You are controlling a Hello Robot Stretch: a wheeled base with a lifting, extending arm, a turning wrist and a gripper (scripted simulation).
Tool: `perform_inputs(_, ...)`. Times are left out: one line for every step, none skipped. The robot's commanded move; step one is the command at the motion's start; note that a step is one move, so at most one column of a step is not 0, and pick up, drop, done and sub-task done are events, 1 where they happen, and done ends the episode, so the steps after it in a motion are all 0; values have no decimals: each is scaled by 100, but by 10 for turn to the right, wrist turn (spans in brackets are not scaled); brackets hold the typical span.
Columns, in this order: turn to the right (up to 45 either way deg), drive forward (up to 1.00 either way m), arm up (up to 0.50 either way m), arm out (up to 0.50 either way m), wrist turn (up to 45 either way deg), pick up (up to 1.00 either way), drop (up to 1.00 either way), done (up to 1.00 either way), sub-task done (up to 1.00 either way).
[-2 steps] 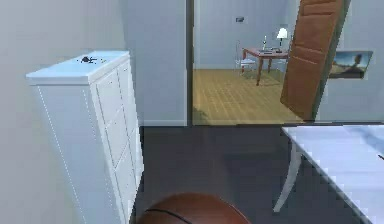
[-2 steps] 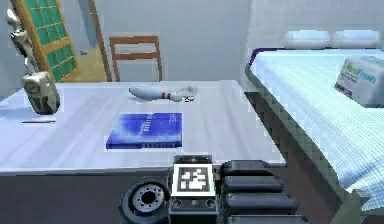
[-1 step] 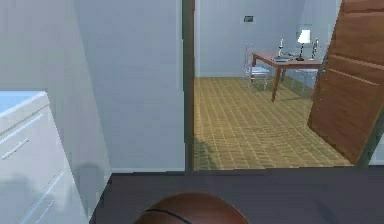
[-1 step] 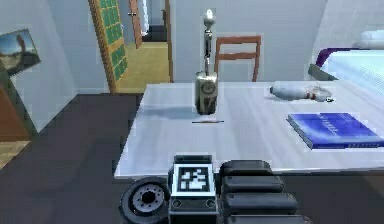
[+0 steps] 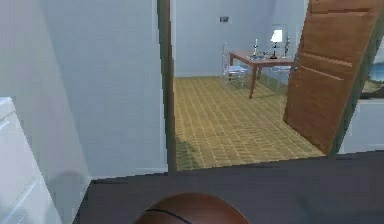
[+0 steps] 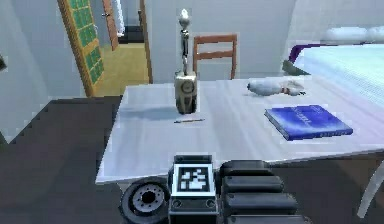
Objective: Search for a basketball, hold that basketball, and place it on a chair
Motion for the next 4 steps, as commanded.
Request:
perform_inputs(0, 65, 0, 0, 0, 0, 0, 0, 0)
perform_inputs(180, 0, 0, 0, 0, 0, 0, 0, 0)
perform_inputs(0, 85, 0, 0, 0, 0, 0, 0, 0)
perform_inputs(-180, 0, 0, 0, 0, 0, 0, 0, 0)
